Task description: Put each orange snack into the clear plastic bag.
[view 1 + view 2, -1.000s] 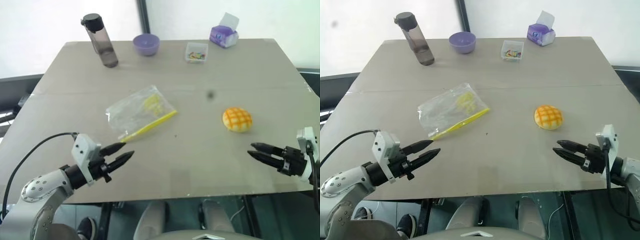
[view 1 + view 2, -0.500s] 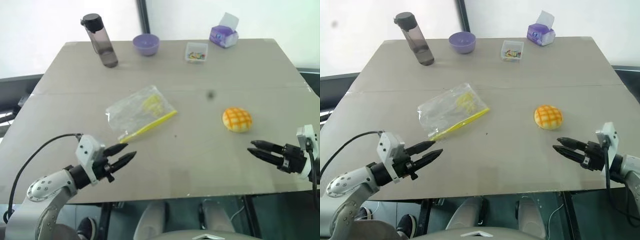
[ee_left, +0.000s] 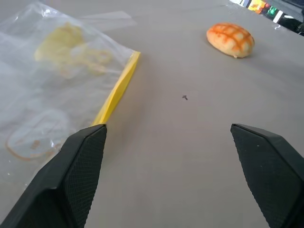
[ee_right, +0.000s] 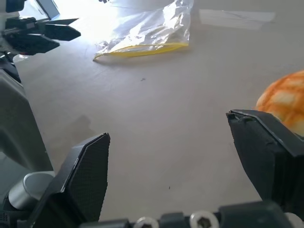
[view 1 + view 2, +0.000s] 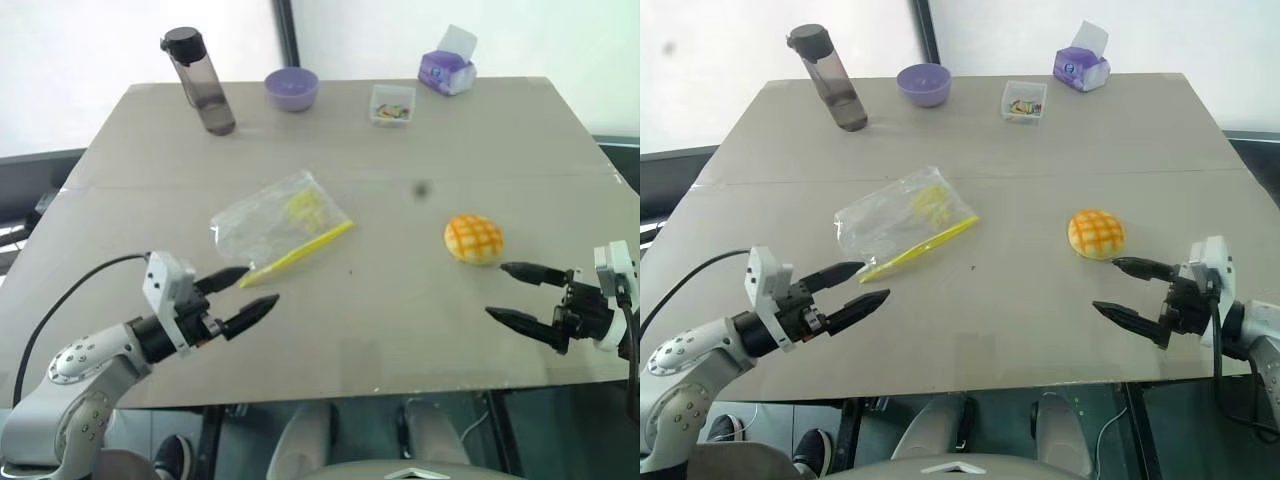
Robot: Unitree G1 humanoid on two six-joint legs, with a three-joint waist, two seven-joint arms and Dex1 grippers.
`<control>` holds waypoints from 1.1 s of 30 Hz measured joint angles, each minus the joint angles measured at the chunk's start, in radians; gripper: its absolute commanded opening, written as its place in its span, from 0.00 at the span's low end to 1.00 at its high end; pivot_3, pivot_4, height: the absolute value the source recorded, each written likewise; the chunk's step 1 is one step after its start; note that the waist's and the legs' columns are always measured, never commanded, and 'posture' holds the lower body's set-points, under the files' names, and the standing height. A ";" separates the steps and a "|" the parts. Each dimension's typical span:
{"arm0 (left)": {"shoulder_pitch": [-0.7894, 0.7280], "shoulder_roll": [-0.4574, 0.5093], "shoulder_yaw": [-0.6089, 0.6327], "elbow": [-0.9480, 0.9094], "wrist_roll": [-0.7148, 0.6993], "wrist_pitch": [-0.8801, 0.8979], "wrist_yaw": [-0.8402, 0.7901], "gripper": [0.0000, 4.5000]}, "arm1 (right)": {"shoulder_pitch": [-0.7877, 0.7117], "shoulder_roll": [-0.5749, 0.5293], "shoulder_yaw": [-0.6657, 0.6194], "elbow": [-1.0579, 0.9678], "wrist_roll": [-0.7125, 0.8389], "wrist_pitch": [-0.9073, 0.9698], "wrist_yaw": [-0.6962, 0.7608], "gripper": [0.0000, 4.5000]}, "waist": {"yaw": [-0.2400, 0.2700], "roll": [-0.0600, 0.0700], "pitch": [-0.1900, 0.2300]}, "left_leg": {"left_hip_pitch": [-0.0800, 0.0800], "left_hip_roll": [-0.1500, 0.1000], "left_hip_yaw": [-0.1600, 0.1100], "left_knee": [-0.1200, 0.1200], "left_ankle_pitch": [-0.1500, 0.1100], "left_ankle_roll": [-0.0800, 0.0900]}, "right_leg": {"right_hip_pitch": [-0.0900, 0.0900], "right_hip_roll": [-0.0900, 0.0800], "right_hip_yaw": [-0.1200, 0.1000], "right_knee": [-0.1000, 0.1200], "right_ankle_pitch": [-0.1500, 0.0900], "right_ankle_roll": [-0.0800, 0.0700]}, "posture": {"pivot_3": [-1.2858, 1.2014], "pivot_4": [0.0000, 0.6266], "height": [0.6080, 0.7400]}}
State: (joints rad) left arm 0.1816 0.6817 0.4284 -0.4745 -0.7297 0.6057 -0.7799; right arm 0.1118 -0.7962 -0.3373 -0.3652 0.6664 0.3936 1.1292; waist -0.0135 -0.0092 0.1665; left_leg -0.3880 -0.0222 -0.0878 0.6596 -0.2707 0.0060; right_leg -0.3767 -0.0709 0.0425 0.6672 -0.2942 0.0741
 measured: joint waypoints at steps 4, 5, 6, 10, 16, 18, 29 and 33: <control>-0.094 -0.013 0.079 0.144 -0.044 0.085 0.125 1.00 | -0.123 -0.003 0.027 -0.088 0.024 0.001 -0.024 0.99 | -0.002 0.000 0.000 | 0.002 0.000 0.000 0.000 0.000 0.000 | 0.000 0.001 0.000 0.003 0.000 0.000 | 0.52 0.24 1.00; -0.106 -0.014 0.096 0.175 -0.070 0.127 0.154 1.00 | -0.151 -0.006 0.032 -0.108 0.033 0.006 -0.029 0.99 | -0.002 0.000 0.000 | 0.002 0.000 0.000 0.000 0.000 0.000 | 0.000 0.000 0.000 0.003 0.000 0.000 | 0.52 0.24 1.00; -0.110 -0.014 0.112 0.204 -0.092 0.167 0.176 1.00 | -0.173 -0.010 0.042 -0.124 0.041 0.012 -0.034 0.99 | -0.001 -0.001 0.000 | 0.002 0.000 0.000 0.000 0.000 0.000 | 0.000 0.000 0.000 0.003 0.000 0.000 | 0.52 0.24 1.00; -0.124 -0.004 0.141 0.287 -0.120 0.243 0.219 1.00 | -0.188 -0.013 0.061 -0.131 0.042 0.017 -0.047 0.99 | 0.004 -0.003 0.000 | -0.001 -0.001 -0.001 0.000 0.000 0.000 | -0.001 -0.001 -0.001 0.001 0.000 0.000 | 0.52 0.24 1.00; -0.322 -0.090 0.099 0.474 -0.147 0.331 0.256 1.00 | -0.265 -0.009 0.114 -0.137 0.041 0.016 -0.064 0.99 | 0.010 -0.003 0.000 | 0.001 -0.002 -0.002 0.001 0.000 0.000 | 0.000 -0.001 -0.002 0.003 0.000 0.000 | 0.52 0.24 1.00; -0.368 -0.108 0.075 0.500 -0.156 0.347 0.257 1.00 | -0.279 -0.009 0.128 -0.135 0.038 0.014 -0.065 0.99 | 0.009 -0.004 -0.001 | 0.001 -0.002 -0.002 0.001 0.000 0.000 | 0.000 -0.001 -0.001 0.005 0.000 0.000 | 0.52 0.24 1.00; -0.650 -0.249 -0.073 0.689 -0.047 0.352 0.286 0.88 | -0.306 0.017 0.167 -0.137 0.005 -0.005 -0.092 1.00 | 0.031 0.002 -0.005 | 0.002 -0.004 -0.002 0.005 0.000 -0.001 | 0.001 -0.002 -0.001 0.007 0.000 0.000 | 0.52 0.24 1.00; -0.678 -0.306 -0.054 0.721 -0.073 0.416 0.314 0.53 | -0.289 0.032 0.172 -0.139 -0.021 -0.015 -0.117 1.00 | 0.028 0.002 -0.005 | 0.000 -0.005 -0.002 0.008 0.000 -0.001 | 0.000 -0.002 -0.001 0.009 0.000 0.000 | 0.52 0.24 1.00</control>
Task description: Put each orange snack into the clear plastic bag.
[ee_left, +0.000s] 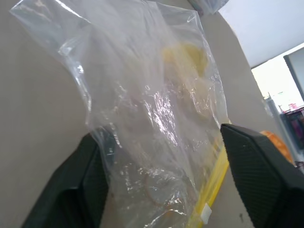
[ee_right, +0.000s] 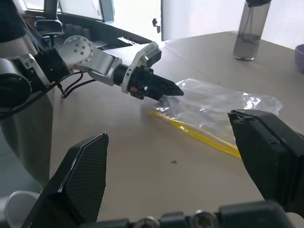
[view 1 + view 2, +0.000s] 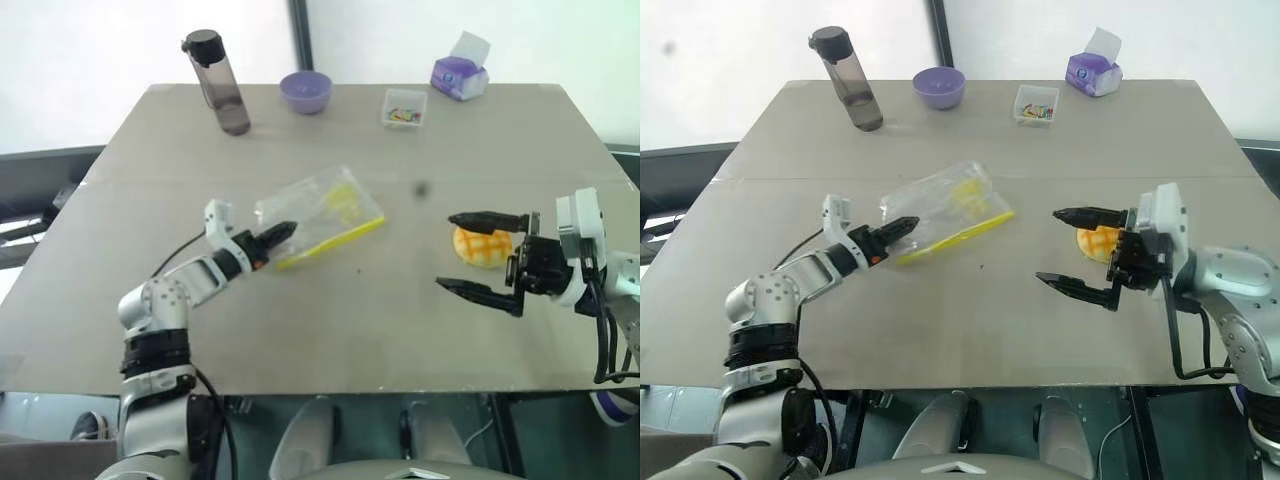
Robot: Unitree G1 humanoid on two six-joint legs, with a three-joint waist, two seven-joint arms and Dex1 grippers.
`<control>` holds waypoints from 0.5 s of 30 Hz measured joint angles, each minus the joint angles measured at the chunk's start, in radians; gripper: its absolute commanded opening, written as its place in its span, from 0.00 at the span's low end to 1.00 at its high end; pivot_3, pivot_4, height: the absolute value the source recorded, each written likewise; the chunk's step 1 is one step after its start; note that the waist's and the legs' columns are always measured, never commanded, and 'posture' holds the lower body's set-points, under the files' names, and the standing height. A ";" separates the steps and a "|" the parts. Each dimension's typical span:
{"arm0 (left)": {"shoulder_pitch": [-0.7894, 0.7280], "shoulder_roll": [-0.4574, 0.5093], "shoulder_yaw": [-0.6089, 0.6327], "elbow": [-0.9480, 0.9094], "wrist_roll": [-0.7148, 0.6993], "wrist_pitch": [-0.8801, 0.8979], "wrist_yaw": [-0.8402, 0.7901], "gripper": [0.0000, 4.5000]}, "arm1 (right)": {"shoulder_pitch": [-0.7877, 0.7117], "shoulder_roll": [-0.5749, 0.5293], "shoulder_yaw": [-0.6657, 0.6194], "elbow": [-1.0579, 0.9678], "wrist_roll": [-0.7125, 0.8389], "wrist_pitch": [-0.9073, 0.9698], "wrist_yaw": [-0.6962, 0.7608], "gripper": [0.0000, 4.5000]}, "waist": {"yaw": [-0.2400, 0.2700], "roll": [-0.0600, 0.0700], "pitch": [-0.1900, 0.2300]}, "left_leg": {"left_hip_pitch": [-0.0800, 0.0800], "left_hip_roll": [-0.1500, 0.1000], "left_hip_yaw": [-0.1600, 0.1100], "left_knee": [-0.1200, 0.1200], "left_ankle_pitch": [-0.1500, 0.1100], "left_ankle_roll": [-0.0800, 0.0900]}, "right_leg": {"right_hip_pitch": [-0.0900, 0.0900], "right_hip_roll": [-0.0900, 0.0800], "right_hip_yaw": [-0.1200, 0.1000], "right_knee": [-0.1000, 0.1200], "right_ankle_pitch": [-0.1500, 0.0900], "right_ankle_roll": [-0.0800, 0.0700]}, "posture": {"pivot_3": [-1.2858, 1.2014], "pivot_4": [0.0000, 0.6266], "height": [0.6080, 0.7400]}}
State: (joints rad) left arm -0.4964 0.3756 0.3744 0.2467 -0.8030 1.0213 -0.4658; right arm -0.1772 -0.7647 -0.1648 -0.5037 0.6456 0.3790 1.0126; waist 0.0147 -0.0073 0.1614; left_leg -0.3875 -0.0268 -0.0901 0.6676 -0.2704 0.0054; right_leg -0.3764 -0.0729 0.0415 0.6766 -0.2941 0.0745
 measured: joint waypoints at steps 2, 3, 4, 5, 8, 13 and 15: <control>-0.002 -0.015 0.001 0.002 -0.010 0.037 0.010 0.31 | 0.005 0.006 0.004 0.000 -0.011 -0.006 -0.008 1.00 | -0.003 -0.001 0.000 | 0.000 0.000 0.000 0.000 0.000 0.000 | 0.000 0.001 0.000 0.000 0.000 0.000 | 0.52 0.24 1.00; -0.003 -0.020 0.002 0.003 -0.016 0.056 0.016 0.23 | 0.006 0.007 0.008 0.000 -0.018 -0.009 -0.013 1.00 | -0.005 -0.001 0.000 | 0.000 0.000 0.000 0.000 0.000 0.000 | -0.001 0.001 0.000 0.000 0.000 0.000 | 0.52 0.24 1.00; -0.004 -0.031 0.009 -0.001 -0.024 0.074 0.026 0.11 | 0.008 0.009 0.014 0.000 -0.026 -0.012 -0.017 1.00 | -0.006 -0.001 0.001 | 0.000 0.000 0.000 0.000 0.000 0.000 | -0.001 0.001 0.000 0.001 0.000 0.000 | 0.52 0.24 1.00; -0.014 -0.033 0.017 -0.003 -0.034 0.091 0.035 0.01 | 0.010 0.010 0.021 0.000 -0.035 -0.014 -0.020 1.00 | -0.006 -0.001 0.000 | 0.000 0.001 0.000 0.000 0.000 0.000 | -0.001 0.001 0.000 0.001 0.000 0.000 | 0.52 0.24 1.00; -0.018 -0.050 0.050 -0.018 -0.066 0.135 0.075 0.01 | 0.014 0.016 0.043 0.001 -0.066 -0.020 -0.028 1.00 | -0.008 -0.001 0.001 | 0.000 0.001 0.000 0.000 0.000 0.000 | -0.001 0.001 0.000 0.001 0.000 0.000 | 0.52 0.24 1.00; -0.017 -0.139 0.156 -0.086 -0.249 0.310 0.192 0.01 | 0.011 0.053 0.136 0.045 -0.203 -0.077 -0.081 1.00 | -0.013 -0.004 0.003 | -0.002 0.001 -0.001 0.001 0.003 -0.004 | -0.002 0.001 0.000 0.001 0.000 0.000 | 0.52 0.24 1.00; -0.017 -0.173 0.211 -0.118 -0.352 0.359 0.258 0.01 | -0.002 0.071 0.186 0.074 -0.276 -0.103 -0.105 1.00 | -0.021 -0.005 0.003 | -0.002 0.001 -0.001 0.001 0.003 -0.005 | -0.002 0.001 0.000 0.001 0.000 0.000 | 0.52 0.24 1.00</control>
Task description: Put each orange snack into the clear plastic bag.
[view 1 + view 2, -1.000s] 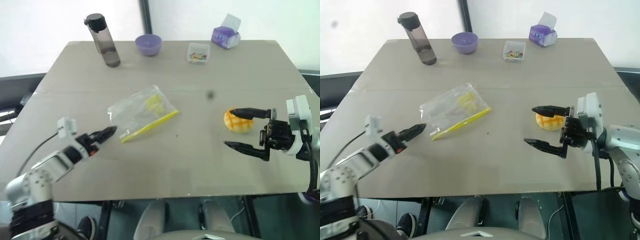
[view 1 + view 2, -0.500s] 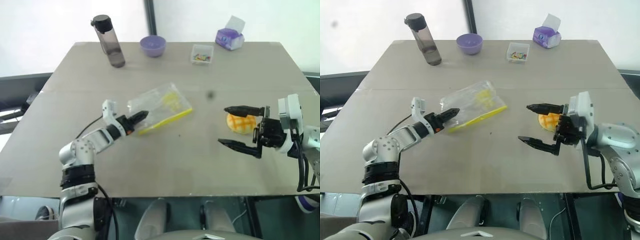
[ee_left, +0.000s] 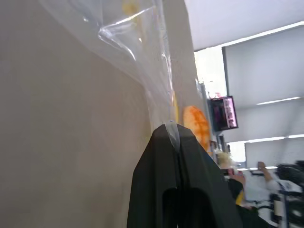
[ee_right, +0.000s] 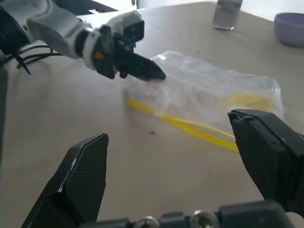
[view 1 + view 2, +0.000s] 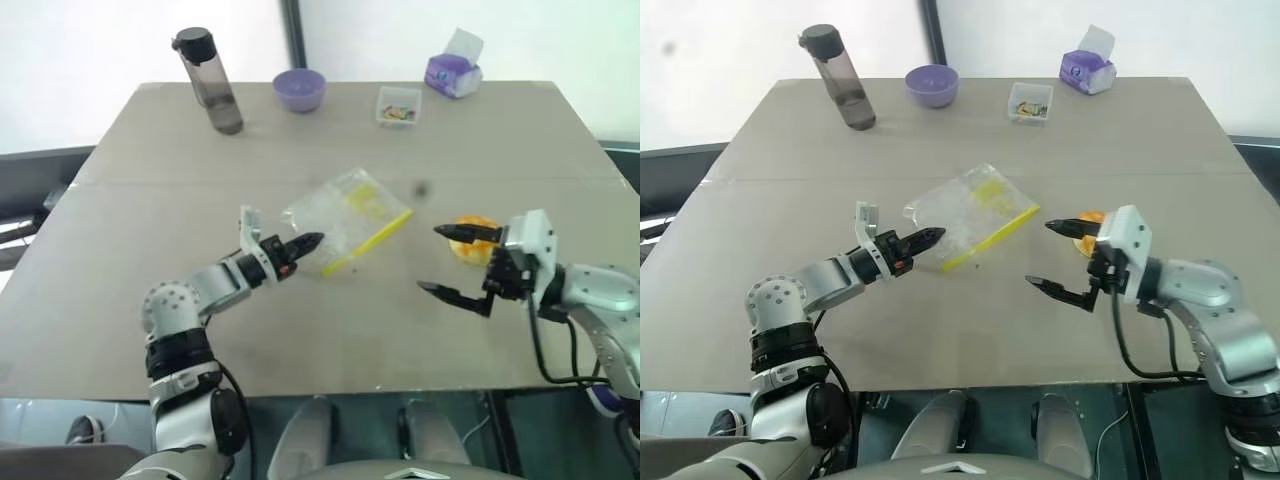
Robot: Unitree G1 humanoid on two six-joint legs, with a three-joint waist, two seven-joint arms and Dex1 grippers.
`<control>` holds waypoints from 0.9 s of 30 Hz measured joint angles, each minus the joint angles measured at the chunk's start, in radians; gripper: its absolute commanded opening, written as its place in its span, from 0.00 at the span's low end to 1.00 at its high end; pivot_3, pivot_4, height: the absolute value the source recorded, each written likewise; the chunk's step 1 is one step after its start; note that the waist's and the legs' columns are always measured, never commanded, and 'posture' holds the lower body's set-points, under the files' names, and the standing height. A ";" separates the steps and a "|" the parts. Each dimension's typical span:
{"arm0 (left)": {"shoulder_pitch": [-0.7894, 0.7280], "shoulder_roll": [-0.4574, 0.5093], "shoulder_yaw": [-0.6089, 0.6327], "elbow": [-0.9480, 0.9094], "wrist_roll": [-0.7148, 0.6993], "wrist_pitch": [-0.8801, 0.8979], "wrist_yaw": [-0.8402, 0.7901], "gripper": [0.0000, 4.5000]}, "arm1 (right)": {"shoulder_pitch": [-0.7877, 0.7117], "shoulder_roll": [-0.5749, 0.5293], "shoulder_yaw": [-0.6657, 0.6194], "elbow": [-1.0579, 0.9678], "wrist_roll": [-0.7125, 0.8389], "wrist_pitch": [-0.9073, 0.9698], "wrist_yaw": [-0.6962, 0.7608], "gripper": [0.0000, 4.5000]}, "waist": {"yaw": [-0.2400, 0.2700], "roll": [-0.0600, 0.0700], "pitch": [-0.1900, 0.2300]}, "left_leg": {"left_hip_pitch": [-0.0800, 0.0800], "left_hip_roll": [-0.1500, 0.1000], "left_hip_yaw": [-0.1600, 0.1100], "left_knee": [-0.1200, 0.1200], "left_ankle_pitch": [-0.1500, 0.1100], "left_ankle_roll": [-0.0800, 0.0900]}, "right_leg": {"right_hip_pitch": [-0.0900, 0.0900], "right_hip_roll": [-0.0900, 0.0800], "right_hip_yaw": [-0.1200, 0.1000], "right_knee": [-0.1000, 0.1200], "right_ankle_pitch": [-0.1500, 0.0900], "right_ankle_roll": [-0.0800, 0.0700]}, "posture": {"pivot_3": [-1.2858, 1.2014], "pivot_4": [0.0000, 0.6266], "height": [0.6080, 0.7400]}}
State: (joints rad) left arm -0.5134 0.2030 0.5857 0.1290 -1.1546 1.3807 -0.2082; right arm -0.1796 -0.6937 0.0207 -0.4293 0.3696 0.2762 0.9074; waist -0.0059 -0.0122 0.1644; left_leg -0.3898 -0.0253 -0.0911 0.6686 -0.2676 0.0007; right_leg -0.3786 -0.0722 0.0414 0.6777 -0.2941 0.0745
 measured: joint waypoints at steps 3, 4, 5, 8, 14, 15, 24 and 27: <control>0.005 -0.027 0.044 -0.010 -0.198 0.026 0.114 0.01 | -0.053 0.064 0.080 0.063 -0.120 -0.048 -0.063 1.00 | -0.013 0.000 0.000 | 0.001 0.001 0.001 0.000 0.000 -0.001 | 0.000 0.000 0.001 0.001 0.000 0.000 | 0.52 0.24 1.00; 0.016 -0.032 0.032 -0.032 -0.287 0.034 0.157 0.01 | -0.087 0.084 0.129 0.103 -0.191 -0.086 -0.091 1.00 | -0.016 -0.001 0.000 | 0.001 0.001 0.001 0.000 0.000 -0.001 | 0.000 0.000 0.001 0.001 0.000 0.000 | 0.52 0.24 1.00; 0.029 -0.029 0.021 -0.046 -0.345 0.033 0.186 0.01 | -0.106 0.093 0.155 0.128 -0.235 -0.114 -0.107 1.00 | -0.015 -0.001 0.000 | 0.001 0.001 0.001 0.000 0.000 -0.001 | 0.000 0.000 0.002 0.001 0.000 0.000 | 0.52 0.24 1.00; 0.100 0.016 -0.048 -0.082 -0.557 -0.008 0.298 0.01 | -0.169 0.119 0.215 0.249 -0.385 -0.209 -0.176 1.00 | -0.013 -0.001 0.000 | 0.002 0.001 0.002 0.000 0.000 -0.001 | 0.000 0.000 0.002 0.001 0.000 0.000 | 0.52 0.24 1.00; 0.221 0.111 -0.198 -0.184 -0.784 -0.128 0.378 0.01 | -0.313 0.196 0.258 0.501 -0.558 -0.342 -0.310 1.00 | -0.005 -0.001 0.001 | 0.002 0.000 0.002 0.000 0.001 -0.002 | 0.000 0.000 0.002 0.000 0.000 0.000 | 0.52 0.24 1.00; 0.228 0.119 -0.207 -0.187 -0.786 -0.144 0.377 0.01 | -0.329 0.196 0.258 0.527 -0.567 -0.365 -0.317 1.00 | -0.003 -0.001 0.001 | 0.002 -0.001 0.001 -0.001 0.001 -0.002 | 0.000 0.000 0.002 0.000 0.000 0.000 | 0.52 0.24 1.00; 0.247 0.201 -0.262 -0.196 -0.791 -0.201 0.328 0.00 | -0.332 0.231 0.257 0.594 -0.579 -0.468 -0.328 0.12 | -0.012 -0.001 0.001 | 0.002 -0.001 0.002 -0.002 0.001 -0.002 | 0.000 0.002 0.002 0.000 0.000 0.000 | 0.52 0.24 1.00; 0.249 0.205 -0.275 -0.196 -0.792 -0.206 0.318 0.00 | -0.332 0.239 0.258 0.594 -0.581 -0.481 -0.326 0.01 | -0.011 -0.001 0.001 | 0.002 -0.001 0.002 -0.002 0.001 -0.002 | 0.000 0.001 0.002 0.000 0.000 0.000 | 0.52 0.24 1.00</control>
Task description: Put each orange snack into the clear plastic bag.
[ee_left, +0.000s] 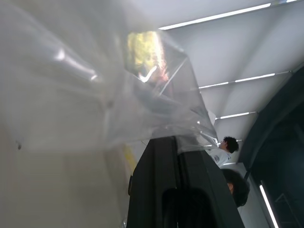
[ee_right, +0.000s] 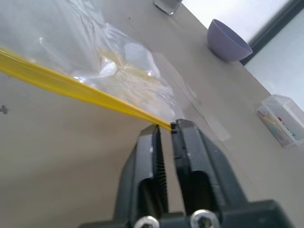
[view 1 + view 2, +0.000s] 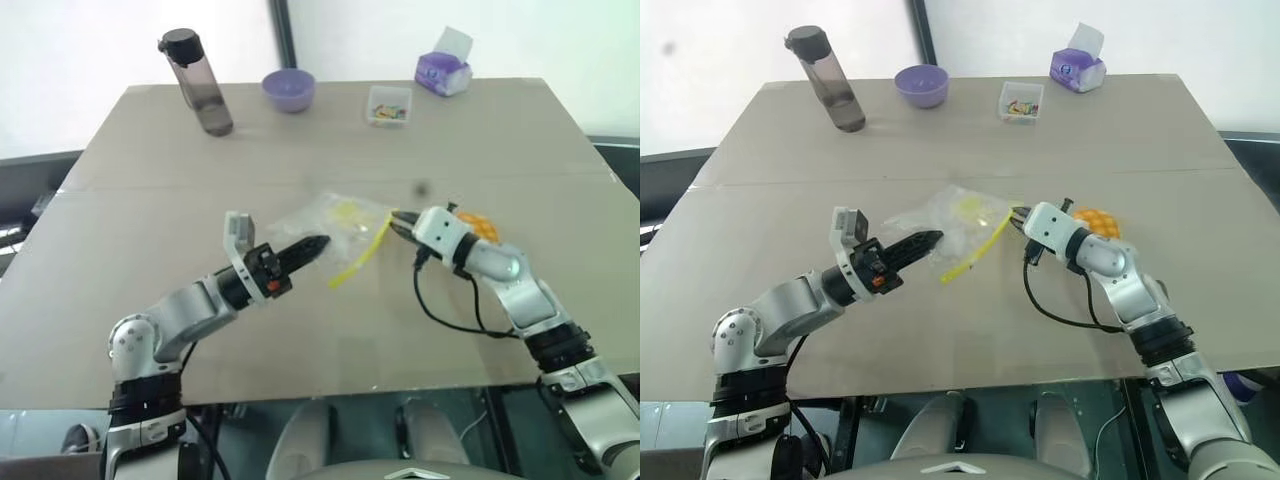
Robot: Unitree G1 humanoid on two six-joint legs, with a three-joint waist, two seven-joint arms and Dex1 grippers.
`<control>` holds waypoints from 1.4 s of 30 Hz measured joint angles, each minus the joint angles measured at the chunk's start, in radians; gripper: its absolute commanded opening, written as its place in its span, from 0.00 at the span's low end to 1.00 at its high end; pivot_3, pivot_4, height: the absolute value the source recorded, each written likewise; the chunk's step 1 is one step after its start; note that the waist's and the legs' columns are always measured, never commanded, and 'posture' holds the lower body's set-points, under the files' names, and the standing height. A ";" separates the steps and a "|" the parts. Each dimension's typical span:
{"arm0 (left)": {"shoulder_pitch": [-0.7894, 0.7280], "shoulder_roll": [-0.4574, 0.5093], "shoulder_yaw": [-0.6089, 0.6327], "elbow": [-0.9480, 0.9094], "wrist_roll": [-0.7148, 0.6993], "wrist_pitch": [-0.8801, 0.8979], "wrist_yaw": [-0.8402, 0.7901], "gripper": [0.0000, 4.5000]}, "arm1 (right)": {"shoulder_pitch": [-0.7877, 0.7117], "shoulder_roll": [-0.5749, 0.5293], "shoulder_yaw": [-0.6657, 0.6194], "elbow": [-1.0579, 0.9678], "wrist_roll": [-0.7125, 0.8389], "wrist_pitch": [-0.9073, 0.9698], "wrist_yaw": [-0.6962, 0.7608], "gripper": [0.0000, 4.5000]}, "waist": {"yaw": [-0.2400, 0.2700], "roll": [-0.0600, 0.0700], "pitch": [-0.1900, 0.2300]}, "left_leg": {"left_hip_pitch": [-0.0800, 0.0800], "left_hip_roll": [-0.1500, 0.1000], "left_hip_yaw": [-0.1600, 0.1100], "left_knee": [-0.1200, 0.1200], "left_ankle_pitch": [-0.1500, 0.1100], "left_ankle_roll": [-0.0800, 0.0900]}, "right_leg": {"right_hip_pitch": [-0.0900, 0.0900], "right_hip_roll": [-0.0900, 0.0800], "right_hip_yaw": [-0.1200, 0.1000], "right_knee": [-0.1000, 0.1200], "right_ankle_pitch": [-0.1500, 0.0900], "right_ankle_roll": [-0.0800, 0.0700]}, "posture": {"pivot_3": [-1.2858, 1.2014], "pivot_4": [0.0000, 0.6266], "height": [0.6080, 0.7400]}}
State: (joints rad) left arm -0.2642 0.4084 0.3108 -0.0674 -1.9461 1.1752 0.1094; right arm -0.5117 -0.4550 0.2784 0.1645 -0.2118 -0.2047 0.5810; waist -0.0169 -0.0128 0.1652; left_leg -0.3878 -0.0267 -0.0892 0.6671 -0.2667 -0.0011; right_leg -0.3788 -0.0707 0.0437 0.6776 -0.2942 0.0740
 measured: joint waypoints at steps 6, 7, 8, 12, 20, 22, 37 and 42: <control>0.001 0.013 -0.017 0.000 0.000 -0.006 -0.020 0.00 | 0.000 0.006 0.002 0.000 -0.014 -0.018 0.001 0.01 | 0.000 0.000 0.000 | 0.000 -0.001 0.000 0.000 0.000 0.000 | 0.000 0.000 0.000 0.000 0.000 0.000 | 0.52 0.24 1.00; 0.001 0.014 -0.020 0.000 0.000 -0.007 -0.020 0.00 | 0.000 0.006 0.002 0.000 -0.014 -0.019 0.001 0.01 | 0.000 0.000 0.000 | 0.000 -0.001 0.000 0.000 0.000 0.000 | 0.000 0.000 0.000 0.000 0.000 0.000 | 0.52 0.24 1.00; 0.001 0.016 -0.027 0.000 0.000 -0.008 -0.022 0.00 | 0.000 0.007 0.002 0.000 -0.015 -0.020 0.001 0.01 | 0.000 0.000 0.000 | 0.000 -0.001 0.000 0.000 0.000 0.000 | 0.000 0.000 0.000 0.000 0.000 0.000 | 0.52 0.24 1.00; 0.006 0.034 -0.048 -0.001 0.000 -0.012 -0.031 0.00 | 0.000 0.006 0.004 0.000 -0.019 -0.037 0.007 0.01 | -0.001 0.000 0.000 | 0.000 -0.001 0.000 0.000 0.000 0.000 | 0.000 0.000 0.000 0.000 0.000 0.000 | 0.52 0.24 1.00; 0.012 0.037 -0.050 -0.002 0.000 -0.034 -0.039 0.00 | -0.009 -0.041 0.073 0.067 -0.135 -0.124 0.018 0.35 | 0.000 0.000 0.000 | 0.000 -0.002 0.000 0.000 0.000 0.000 | 0.000 0.000 0.000 0.000 0.000 0.000 | 0.52 0.24 1.00; 0.012 0.037 -0.053 -0.003 0.000 -0.036 -0.039 0.00 | -0.020 -0.042 0.081 0.089 -0.158 -0.152 0.008 0.35 | -0.002 0.000 0.000 | 0.000 -0.002 0.000 0.000 0.000 0.000 | 0.000 0.000 0.000 0.000 0.000 0.000 | 0.52 0.24 1.00; 0.034 0.112 -0.085 -0.075 0.054 -0.056 -0.067 0.15 | -0.053 0.002 0.073 0.109 -0.150 -0.160 -0.042 0.00 | -0.001 0.001 0.001 | 0.000 -0.002 0.000 -0.001 0.000 0.000 | 0.000 0.000 0.000 -0.001 0.000 0.000 | 0.52 0.24 1.00; 0.032 0.144 -0.083 -0.092 0.184 -0.101 -0.157 0.40 | -0.055 0.011 0.047 0.097 -0.128 -0.102 -0.048 0.00 | -0.001 0.001 0.001 | 0.000 -0.002 0.000 -0.002 0.000 0.000 | 0.000 0.000 0.000 -0.001 0.000 0.000 | 0.52 0.24 1.00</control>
State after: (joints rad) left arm -0.2324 0.5523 0.2274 -0.1595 -1.7624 1.0745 -0.0480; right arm -0.5668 -0.4444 0.3254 0.2618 -0.3403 -0.3064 0.5333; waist -0.0177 -0.0121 0.1666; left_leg -0.3877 -0.0285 -0.0894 0.6652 -0.2667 -0.0012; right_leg -0.3790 -0.0708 0.0438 0.6765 -0.2943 0.0739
